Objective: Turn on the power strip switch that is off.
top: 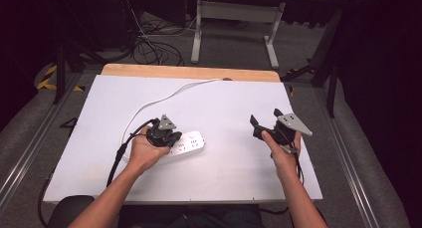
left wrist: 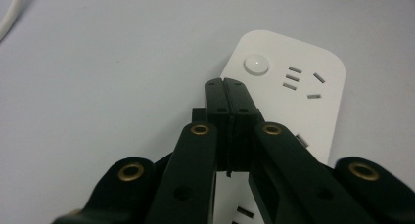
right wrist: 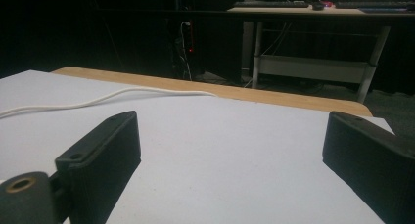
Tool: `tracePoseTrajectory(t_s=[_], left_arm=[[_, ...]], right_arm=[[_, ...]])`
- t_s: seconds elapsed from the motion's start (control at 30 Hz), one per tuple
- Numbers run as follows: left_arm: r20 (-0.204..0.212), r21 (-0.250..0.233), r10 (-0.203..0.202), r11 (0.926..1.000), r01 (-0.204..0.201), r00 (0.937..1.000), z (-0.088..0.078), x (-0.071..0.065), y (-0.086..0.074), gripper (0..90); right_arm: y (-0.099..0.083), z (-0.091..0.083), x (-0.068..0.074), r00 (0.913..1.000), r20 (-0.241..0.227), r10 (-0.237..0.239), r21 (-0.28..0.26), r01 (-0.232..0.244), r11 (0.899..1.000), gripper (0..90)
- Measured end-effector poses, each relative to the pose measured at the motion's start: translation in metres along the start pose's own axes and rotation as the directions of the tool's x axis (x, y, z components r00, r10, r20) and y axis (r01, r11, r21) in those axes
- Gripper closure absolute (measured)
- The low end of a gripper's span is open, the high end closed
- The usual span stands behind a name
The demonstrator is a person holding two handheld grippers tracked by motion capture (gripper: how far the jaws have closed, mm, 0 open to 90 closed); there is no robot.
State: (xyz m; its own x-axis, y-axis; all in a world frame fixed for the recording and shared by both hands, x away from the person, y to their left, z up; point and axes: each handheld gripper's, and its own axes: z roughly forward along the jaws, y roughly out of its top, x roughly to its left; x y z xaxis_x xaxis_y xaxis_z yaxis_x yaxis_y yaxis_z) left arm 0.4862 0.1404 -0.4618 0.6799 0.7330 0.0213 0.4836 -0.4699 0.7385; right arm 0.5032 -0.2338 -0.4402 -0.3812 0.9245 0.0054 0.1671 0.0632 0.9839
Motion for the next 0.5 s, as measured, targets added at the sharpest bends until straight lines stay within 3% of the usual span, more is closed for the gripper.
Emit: tracePoseTrajectory(t_s=[0.1, 0.23, 0.33, 0.5], left_arm=[[0.0, 0.0, 0.004, 1.0, -0.004, 1.0, 0.0006, -0.0014, 0.0, 90.0], [-0.048, 0.011, 0.029, 0.9995, -0.029, 0.9984, 0.0024, -0.0066, 0.0, 90.0], [-0.062, 0.008, 0.039, 0.9992, -0.039, 0.9973, 0.0028, -0.0055, -0.0008, 90.0], [-0.058, 0.015, 0.033, 0.9994, -0.033, 0.9977, 0.0038, -0.0077, -0.0012, 90.0]], right_arm=[[0.0003, -0.0005, 0.0, 1.0, 0.001, 0.001, -0.003, -0.001, 1.0, 7.6], [0.0003, -0.0008, 0.0005, 1.0, 0.0, 0.001, -0.002, -0.001, 1.0, 7.6], [0.0004, -0.0011, 0.0004, 1.0, 0.0, 0.001, -0.004, -0.001, 1.0, 7.6], [0.0009, -0.0023, -0.0002, 1.0, 0.003, 0.008, -0.008, -0.008, 1.0, 7.6]])
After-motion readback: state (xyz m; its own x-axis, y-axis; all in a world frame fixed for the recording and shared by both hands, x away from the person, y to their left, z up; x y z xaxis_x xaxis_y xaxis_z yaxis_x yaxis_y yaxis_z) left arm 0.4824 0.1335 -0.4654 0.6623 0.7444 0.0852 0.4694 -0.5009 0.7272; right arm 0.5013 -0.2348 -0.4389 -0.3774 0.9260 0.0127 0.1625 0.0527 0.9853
